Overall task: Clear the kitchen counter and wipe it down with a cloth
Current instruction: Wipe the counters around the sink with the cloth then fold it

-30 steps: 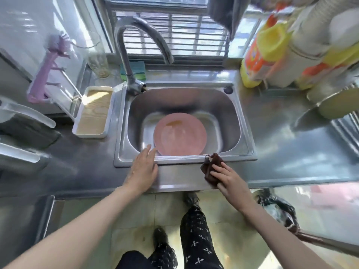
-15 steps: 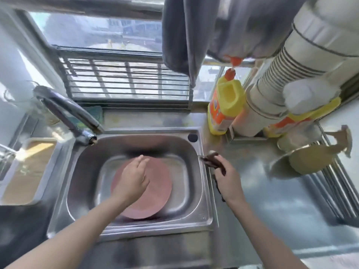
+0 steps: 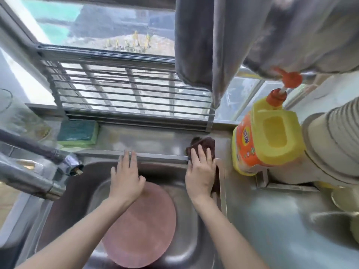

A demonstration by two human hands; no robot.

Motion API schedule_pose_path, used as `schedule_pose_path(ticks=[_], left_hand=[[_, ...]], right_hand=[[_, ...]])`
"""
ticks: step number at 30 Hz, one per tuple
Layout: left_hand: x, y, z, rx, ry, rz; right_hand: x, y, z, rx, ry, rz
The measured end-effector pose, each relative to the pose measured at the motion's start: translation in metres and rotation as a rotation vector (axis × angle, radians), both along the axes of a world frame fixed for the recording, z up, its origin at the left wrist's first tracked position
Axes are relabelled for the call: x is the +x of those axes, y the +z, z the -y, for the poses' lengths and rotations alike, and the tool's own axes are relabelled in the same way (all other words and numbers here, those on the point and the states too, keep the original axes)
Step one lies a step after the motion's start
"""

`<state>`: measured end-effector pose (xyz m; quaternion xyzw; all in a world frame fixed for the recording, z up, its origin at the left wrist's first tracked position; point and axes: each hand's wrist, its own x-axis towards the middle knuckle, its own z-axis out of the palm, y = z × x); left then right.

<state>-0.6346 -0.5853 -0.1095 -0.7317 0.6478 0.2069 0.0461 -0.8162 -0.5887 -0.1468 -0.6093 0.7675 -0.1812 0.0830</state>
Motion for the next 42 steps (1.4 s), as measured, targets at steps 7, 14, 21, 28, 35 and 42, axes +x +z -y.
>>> schedule_pose_path(ticks=[7,14,21,28,35,42], left_hand=[[0.009,0.001,0.005,0.09,-0.039,0.04],[0.013,0.001,0.003,0.039,-0.078,0.062],[0.032,-0.002,-0.003,-0.059,0.018,-0.006],[0.051,-0.004,-0.021,-0.099,0.107,-0.059],[0.05,-0.005,-0.05,-0.094,0.152,-0.116],[0.046,-0.002,-0.055,-0.109,0.133,-0.165]], right_hand=[[0.028,0.023,0.02,0.183,0.482,0.11],[-0.07,0.035,0.024,0.269,0.272,-0.06],[-0.022,0.009,0.035,0.133,0.196,-0.088],[0.07,0.008,0.053,0.075,0.664,0.041],[0.16,0.018,0.103,0.258,1.039,0.087],[0.127,0.012,0.102,0.261,1.055,0.049]])
